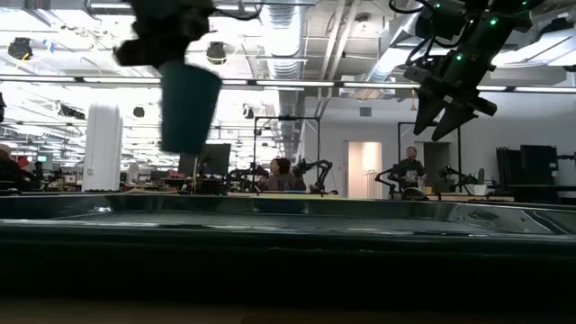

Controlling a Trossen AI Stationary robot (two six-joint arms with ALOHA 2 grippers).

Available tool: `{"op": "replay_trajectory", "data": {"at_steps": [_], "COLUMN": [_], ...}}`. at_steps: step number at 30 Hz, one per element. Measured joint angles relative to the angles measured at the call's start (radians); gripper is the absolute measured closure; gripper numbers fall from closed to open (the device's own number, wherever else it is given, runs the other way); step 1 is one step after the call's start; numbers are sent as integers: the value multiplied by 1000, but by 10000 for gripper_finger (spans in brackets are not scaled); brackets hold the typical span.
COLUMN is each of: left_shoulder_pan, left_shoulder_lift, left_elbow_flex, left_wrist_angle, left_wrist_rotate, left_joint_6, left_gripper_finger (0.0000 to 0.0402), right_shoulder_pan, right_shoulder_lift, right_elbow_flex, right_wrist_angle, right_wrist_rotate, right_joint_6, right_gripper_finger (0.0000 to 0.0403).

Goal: Pick and place plate/cup/fork/spoon on tray
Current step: Put the blue cup on the black serving tray

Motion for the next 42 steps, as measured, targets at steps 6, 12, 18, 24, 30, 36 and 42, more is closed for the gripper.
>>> {"op": "replay_trajectory", "data": {"at_steps": [6,12,18,24,30,36,42], "left_shoulder_pan": [-112,-115,-116,-116,-116,-115,-115], "left_shoulder_lift": [-42,-33,-37,-36,-35,-35,-35], "left_elbow_flex": [-184,-267,-299,-301,-301,-302,-302], "left_wrist_angle": [107,144,163,175,168,158,156], "left_wrist_rotate": [-76,-80,-86,-107,-108,-108,-122], "left_joint_6": [-173,-204,-222,-222,-223,-222,-222], "left_gripper_finger": [401,401,401,401,399,381,339], "right_shoulder_pan": [0,0,0,0,0,0,0], "right_shoulder_lift": [0,0,0,0,0,0,0], "right_elbow_flex": [0,0,0,0,0,0,0], "right_wrist_angle": [0,-1,-1,-1,-1,-1,-1], "right_wrist_rotate": [0,-4,-14,-26,-26,-26,-26], "right_joint_6": [-3,-4,-17,-18,-18,-18,-19], "right_gripper_finger": [158,158,158,158,158,158,158]}}
